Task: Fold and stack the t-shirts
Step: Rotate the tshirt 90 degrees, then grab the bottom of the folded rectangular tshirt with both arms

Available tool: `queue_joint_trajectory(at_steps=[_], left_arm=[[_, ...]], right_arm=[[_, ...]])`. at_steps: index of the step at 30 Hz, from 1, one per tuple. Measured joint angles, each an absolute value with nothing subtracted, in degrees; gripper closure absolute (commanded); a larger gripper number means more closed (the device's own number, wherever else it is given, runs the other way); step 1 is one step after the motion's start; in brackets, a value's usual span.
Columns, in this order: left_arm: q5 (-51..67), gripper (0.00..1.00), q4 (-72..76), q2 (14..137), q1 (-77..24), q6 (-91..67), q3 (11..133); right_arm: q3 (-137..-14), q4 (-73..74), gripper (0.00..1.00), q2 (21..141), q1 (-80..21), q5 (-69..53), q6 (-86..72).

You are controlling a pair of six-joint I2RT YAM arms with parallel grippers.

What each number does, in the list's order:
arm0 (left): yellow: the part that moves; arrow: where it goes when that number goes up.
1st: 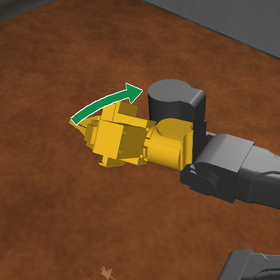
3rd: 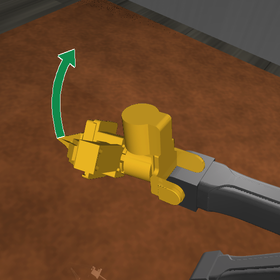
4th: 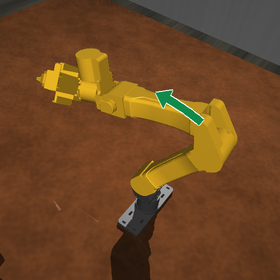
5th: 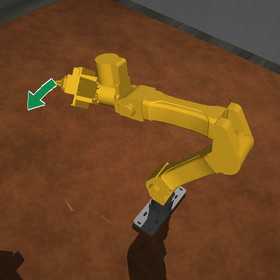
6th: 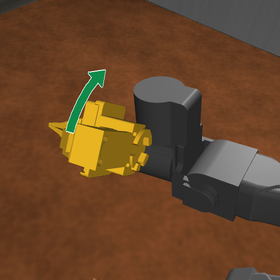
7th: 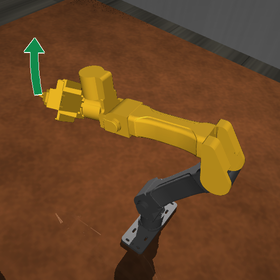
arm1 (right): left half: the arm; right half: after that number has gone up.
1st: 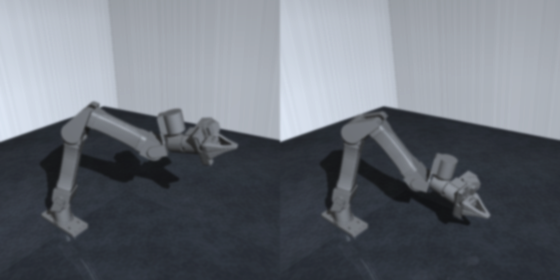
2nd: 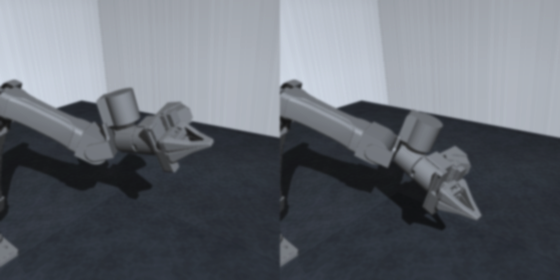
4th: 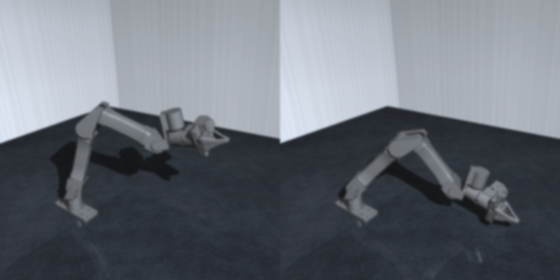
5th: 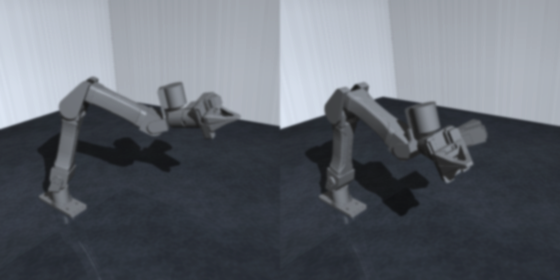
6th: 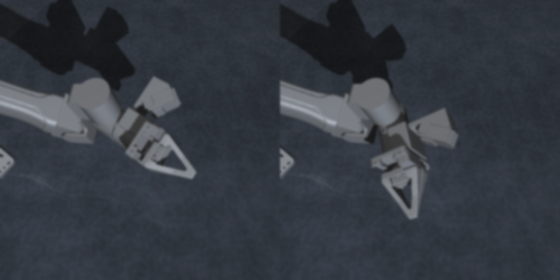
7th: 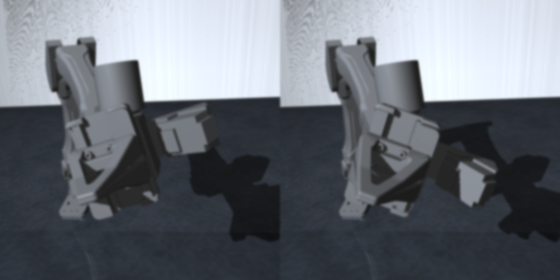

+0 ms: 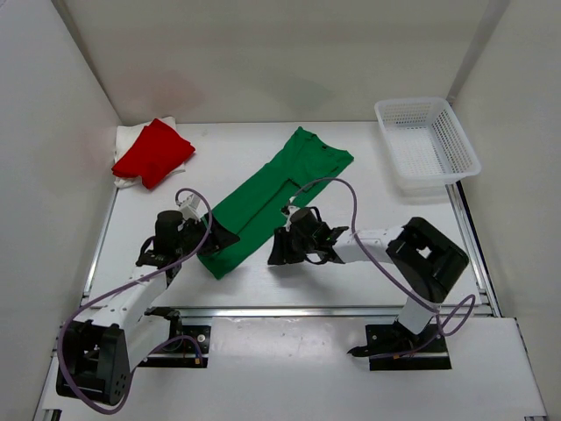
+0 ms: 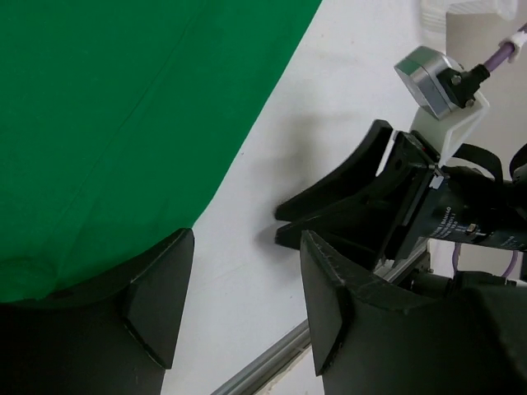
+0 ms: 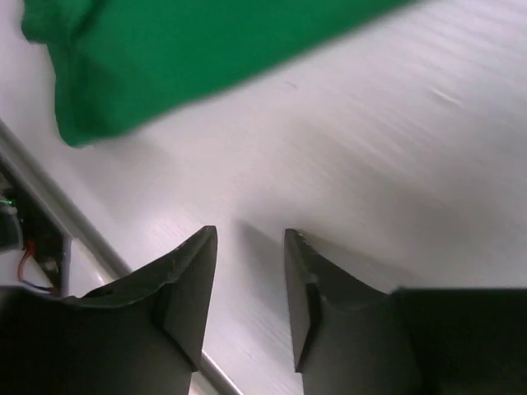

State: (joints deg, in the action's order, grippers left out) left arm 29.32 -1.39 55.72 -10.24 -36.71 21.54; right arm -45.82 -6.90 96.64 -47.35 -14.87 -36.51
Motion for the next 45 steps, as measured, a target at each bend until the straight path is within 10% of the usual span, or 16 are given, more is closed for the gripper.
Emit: queue_joint_trajectory(at_steps=[8,15,23,30,45], left_arm=[[30.5,0.37,-3.0,54.2,-9.2,-35.6,21.5],[30.9,0.37,-3.0,54.3,-8.8,-35.5,21.5],[30.5,0.36,-3.0,54.7,-10.5,-35.3,21.5],[26.0,0.34,-3.0,56.3,-22.0,-34.7,21.5],[20.8,0.32,-1.4,67.3,-33.9,-32.3,20.3]], right_arm=[[-52.2,-15.9,0.63,106.3,-48.9,-12.7,-43.9],[-57.5,-18.5,0.98,112.7,-48.9,-12.4,-46.5],[-47.3,-19.2,1.00,105.2,-45.2,-13.5,-46.1],[-29.1,-9.1,0.59,82.5,-25.5,-16.8,-39.0],[-9.7,7.1,0.61,45.4,-38.6,-14.7,-46.2]])
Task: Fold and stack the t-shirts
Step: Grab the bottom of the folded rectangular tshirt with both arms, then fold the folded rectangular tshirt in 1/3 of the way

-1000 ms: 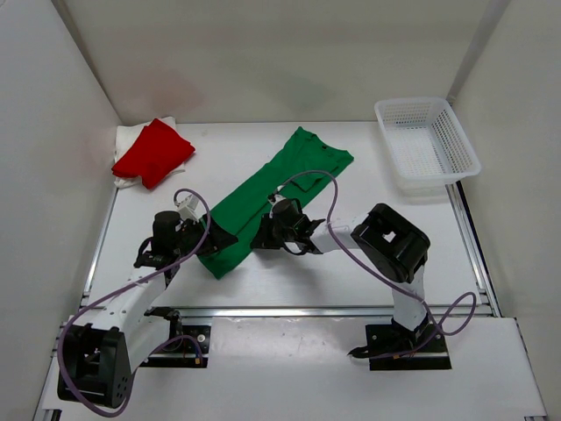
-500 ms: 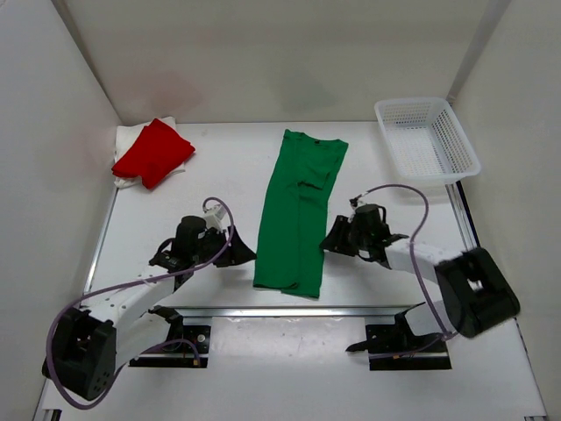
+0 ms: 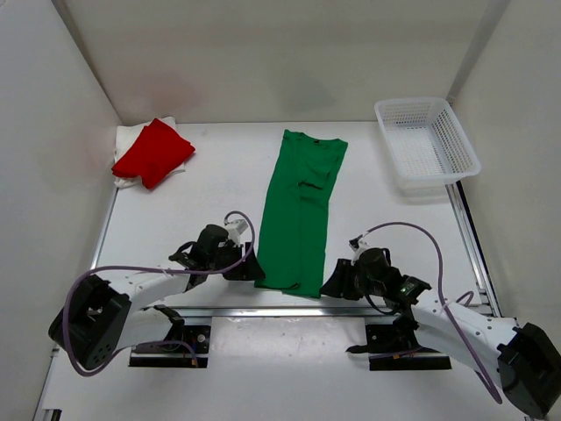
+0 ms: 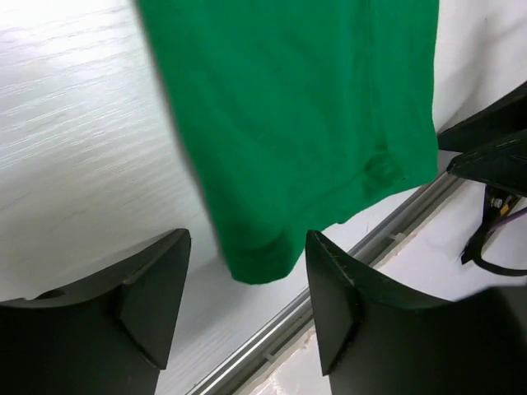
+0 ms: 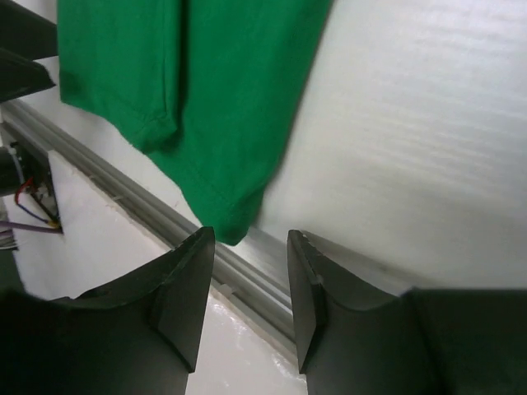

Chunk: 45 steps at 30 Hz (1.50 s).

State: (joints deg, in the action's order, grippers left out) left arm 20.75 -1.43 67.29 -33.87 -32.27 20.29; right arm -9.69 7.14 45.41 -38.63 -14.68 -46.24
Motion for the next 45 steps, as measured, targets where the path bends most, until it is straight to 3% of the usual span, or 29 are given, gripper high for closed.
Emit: queue_joint_trajectory(at_steps=[3,6,9,11,12,14,23,28,35,45], left_arm=[[20.8,0.41,0.7,69.1,-35.2,-32.5,20.4],[20.8,0.57,1.5,70.6,-35.9,-32.7,20.5],[20.8,0.76,1.3,71.3,-36.1,-32.9,20.4],[20.8,0.88,0.9,71.2,-36.1,-33.0,19.9],[21.0,0.95,0.8,71.1,-36.0,-33.1,19.7],[22.0,1.00,0.8,69.9,-35.1,-33.6,18.8],[27.1,1.00,-7.0,57.0,-32.8,-34.6,15.6],[29.9,1.00,-10.0,54.6,-30.3,-36.1,17.3],[31.1,1.00,-5.3,68.8,-27.6,-38.8,33.2],[29.6,1.00,-1.6,96.7,-22.5,-39.9,57.1]], right_arm=[[-8.2,5.1,0.61,45.0,-40.2,-15.0,-49.6],[-7.9,2.8,0.65,46.8,-41.2,-15.1,-51.8],[-7.9,-0.4,0.77,49.5,-41.6,-16.2,-53.0],[-7.9,-2.1,0.93,51.6,-42.0,-16.6,-53.7],[-7.9,-2.4,0.97,52.2,-42.4,-16.6,-53.9],[-7.9,-1.9,1.00,52.4,-43.2,-16.5,-54.3],[-8.8,5.9,1.00,42.0,-53.7,-13.9,-60.3],[-10.7,11.0,1.00,39.1,-45.2,-15.8,-57.8],[-22.9,12.4,1.00,48.3,-20.3,-23.9,-44.1],[-39.2,5.7,0.99,74.2,-9.9,-29.0,-32.8]])
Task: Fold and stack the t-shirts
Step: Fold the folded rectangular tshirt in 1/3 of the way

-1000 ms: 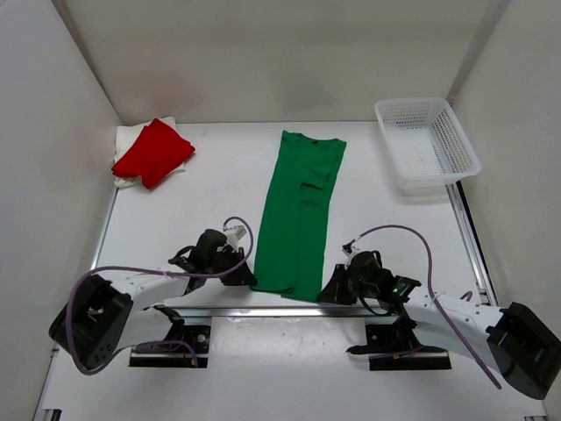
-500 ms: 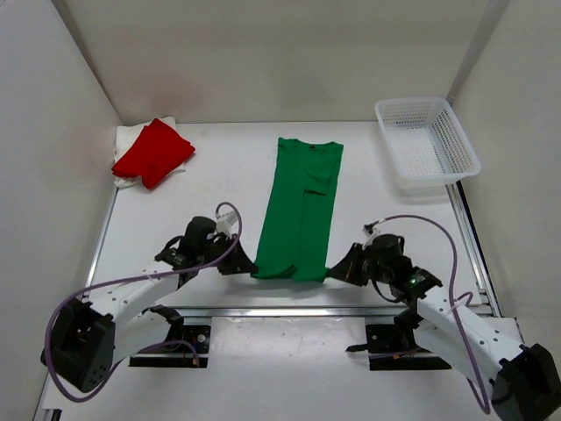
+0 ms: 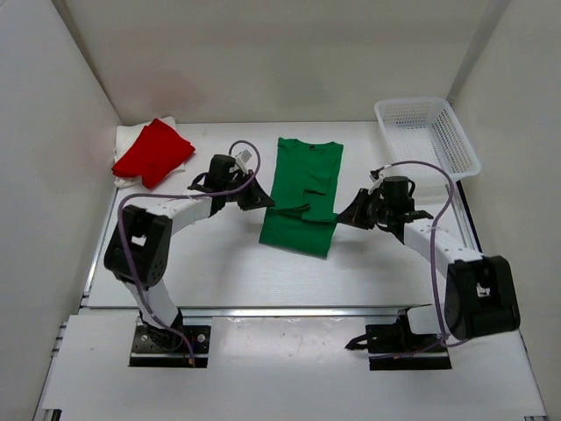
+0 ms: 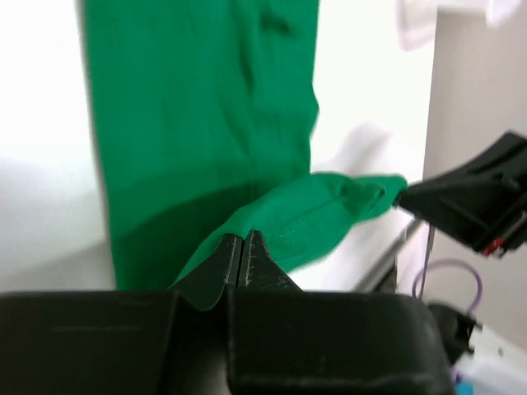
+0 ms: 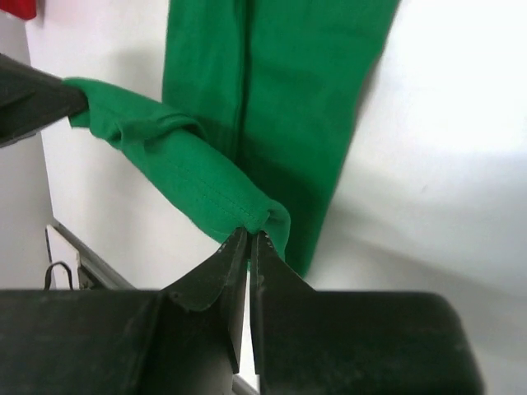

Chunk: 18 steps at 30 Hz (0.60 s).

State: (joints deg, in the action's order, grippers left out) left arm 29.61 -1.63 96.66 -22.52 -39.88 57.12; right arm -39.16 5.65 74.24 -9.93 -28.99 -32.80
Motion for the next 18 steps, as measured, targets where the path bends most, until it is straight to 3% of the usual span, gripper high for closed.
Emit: queue_joint_trajectory(at_steps=[9,14,16,17,18], left_arm=[[27.6,0.99,-4.0,114.0,-21.4,-39.9,73.9],[26.0,0.94,-3.6,117.9,-20.4,-41.1,75.5],[25.5,0.79,-1.8,117.9,-20.0,-41.9,74.6],[25.1,0.63,-0.4,117.7,-19.8,-42.5,74.0],[25.0,0.57,0.8,117.5,-19.6,-43.0,73.4]], right_arm=[[-51.7,1.4,1.00,93.6,-6.3,-31.9,-30.0],[-56.0,0.0,1.00,101.2,-5.8,-32.5,-29.7],[-57.4,0.0,0.96,103.2,-5.5,-32.5,-29.7],[-57.9,-0.1,0.92,103.9,-5.4,-32.4,-29.8],[-58.3,-0.2,0.83,104.3,-5.4,-32.4,-29.9]])
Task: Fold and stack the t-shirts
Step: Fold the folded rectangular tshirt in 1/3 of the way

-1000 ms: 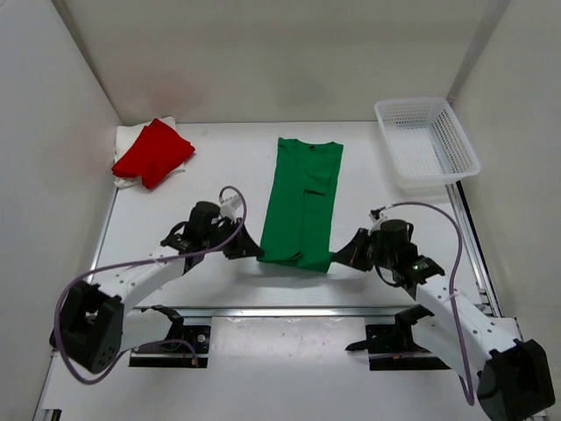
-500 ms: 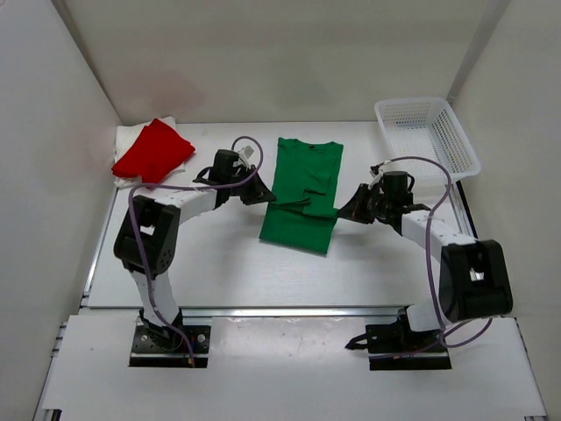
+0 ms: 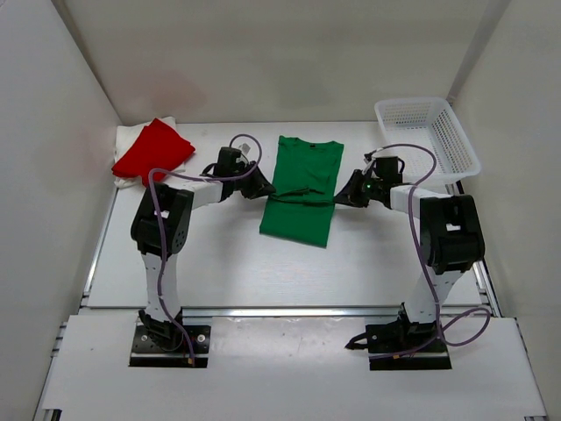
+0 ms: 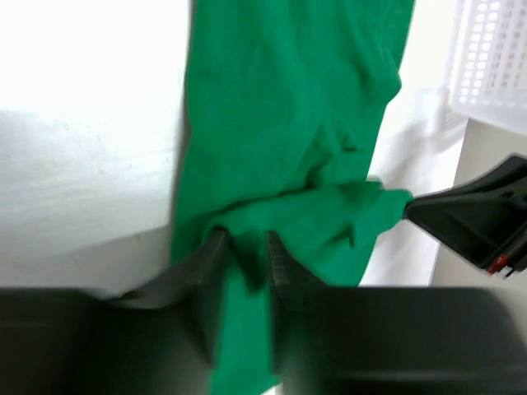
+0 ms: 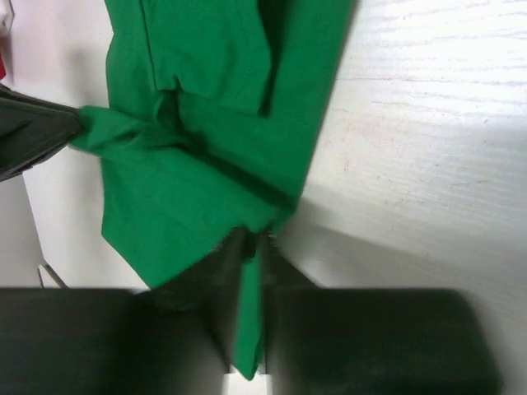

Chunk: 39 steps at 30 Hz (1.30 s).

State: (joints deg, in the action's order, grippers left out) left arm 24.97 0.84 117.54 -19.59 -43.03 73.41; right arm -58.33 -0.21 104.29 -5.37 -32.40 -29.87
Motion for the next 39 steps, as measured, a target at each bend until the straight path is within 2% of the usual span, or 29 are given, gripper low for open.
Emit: queue_joint_trajectory(at_steps=[2,3,5,7,8,12,15,17,19,24,29,33,36,38,39], left_arm=[[24.9,0.47,3.1,117.1,-19.1,-44.3,72.1],[24.9,0.47,4.5,116.5,-18.7,-45.1,71.1],[24.7,0.59,7.3,113.8,-17.9,-46.7,67.4],[23.7,0.65,9.1,108.8,-17.4,-47.5,62.2],[23.0,0.67,9.4,106.1,-17.4,-47.7,60.1],[20.4,0.73,13.3,94.8,-21.2,-47.1,52.0],[20.4,0.83,16.1,93.5,-25.9,-46.4,49.1],[20.8,0.95,17.0,97.2,-27.5,-45.8,48.6],[20.8,1.00,18.0,100.8,-27.2,-45.7,46.9],[21.6,1.00,22.7,102.4,-25.3,-47.0,39.1],[21.7,0.99,26.9,97.3,-27.1,-47.4,31.0],[21.8,0.85,26.4,89.1,-30.8,-47.8,22.7],[21.9,0.64,22.0,83.1,-31.7,-47.1,20.5],[21.6,0.29,18.8,78.7,-30.5,-46.0,20.5],[21.5,0.23,17.0,76.5,-30.1,-44.7,20.8]], right_arm=[[-58.8,-0.3,0.65,104.4,-5.3,-32.5,-30.1],[-59.0,-0.5,0.62,104.4,-5.3,-32.5,-30.1],[-59.2,-0.7,0.51,104.0,-5.2,-32.2,-30.0],[-58.9,0.1,0.49,102.4,-5.7,-31.0,-29.5],[-58.4,0.1,0.53,101.0,-5.9,-30.2,-29.3],[-52.1,-1.0,0.87,91.0,-8.4,-26.9,-28.4],[-47.0,-2.9,0.96,86.0,-12.7,-26.3,-28.4],[-45.3,-3.6,1.00,87.0,-16.6,-25.7,-28.3],[-44.1,-4.4,1.00,89.2,-19.2,-25.5,-28.4],[-38.9,-6.2,1.00,93.7,-22.1,-25.2,-29.1],[-32.8,-10.4,1.00,89.1,-23.1,-24.0,-29.7],[-27.4,-8.7,0.99,82.6,-24.7,-23.7,-29.2],[-25.5,-4.6,0.90,77.5,-25.1,-23.0,-28.2],[-24.9,-1.0,0.80,72.9,-24.8,-22.3,-27.5],[-24.5,0.3,0.78,70.2,-24.5,-22.2,-27.2]])
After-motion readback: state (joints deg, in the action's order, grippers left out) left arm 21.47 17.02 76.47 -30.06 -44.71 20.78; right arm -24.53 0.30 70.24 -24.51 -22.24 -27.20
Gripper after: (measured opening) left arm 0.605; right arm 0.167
